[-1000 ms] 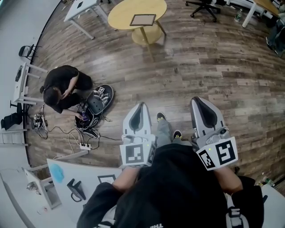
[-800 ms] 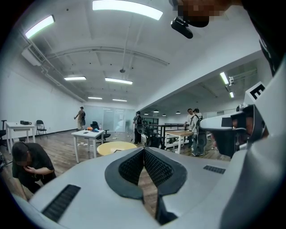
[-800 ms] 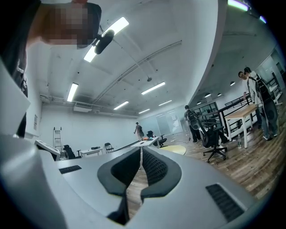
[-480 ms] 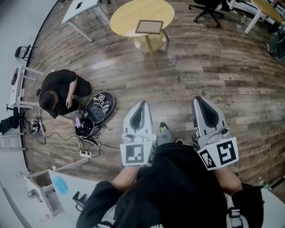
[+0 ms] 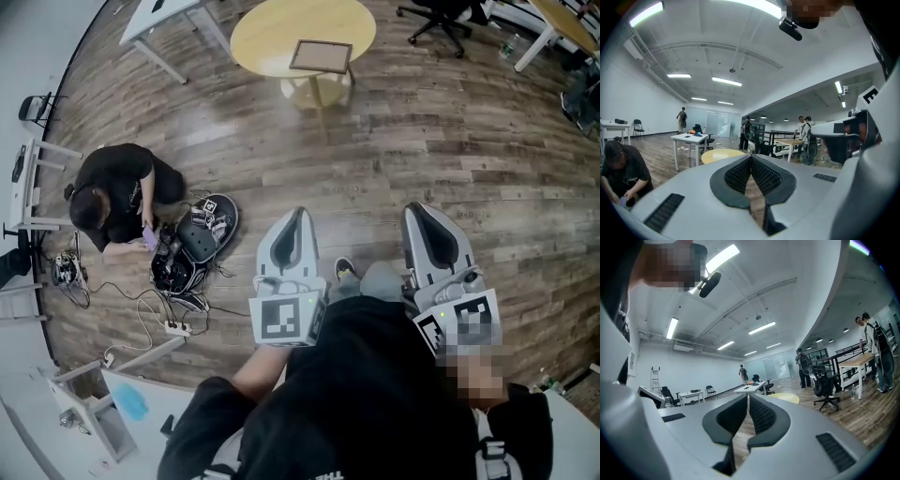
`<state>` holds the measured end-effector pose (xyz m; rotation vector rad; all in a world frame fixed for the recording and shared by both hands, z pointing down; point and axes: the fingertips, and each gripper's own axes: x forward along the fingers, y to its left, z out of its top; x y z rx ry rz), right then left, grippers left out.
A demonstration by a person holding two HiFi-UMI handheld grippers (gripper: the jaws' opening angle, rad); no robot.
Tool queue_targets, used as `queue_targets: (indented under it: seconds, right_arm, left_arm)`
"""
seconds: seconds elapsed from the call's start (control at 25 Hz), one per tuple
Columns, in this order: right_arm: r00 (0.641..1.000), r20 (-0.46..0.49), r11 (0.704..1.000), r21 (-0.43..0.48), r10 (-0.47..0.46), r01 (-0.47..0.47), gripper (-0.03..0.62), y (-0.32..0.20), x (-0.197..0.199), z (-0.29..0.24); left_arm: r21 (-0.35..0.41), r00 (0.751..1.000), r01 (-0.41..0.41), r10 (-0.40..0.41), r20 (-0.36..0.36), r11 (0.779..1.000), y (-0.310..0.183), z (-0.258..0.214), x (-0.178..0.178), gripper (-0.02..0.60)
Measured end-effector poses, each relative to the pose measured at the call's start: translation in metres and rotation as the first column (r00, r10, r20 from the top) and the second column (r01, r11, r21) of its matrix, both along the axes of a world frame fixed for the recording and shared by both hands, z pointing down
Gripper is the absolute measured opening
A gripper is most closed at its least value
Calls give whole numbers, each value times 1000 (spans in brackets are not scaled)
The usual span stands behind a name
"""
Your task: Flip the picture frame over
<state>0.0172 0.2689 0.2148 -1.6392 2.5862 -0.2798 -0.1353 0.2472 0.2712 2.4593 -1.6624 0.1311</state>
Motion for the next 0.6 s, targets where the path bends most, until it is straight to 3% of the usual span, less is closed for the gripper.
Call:
queue_targets:
  seconds: [0.36, 0.6]
  right_arm:
    - [1000, -18, 1000, -22, 5, -6, 26, -36, 1, 4]
    - [1000, -1, 1000, -20, -14, 14, 28, -83, 19, 4]
  left_arm:
    - [-29, 1000, 7, -8, -16, 1000, -37, 9, -1, 23]
    - [-27, 1000, 23, -23, -2, 999, -78, 6, 16, 23]
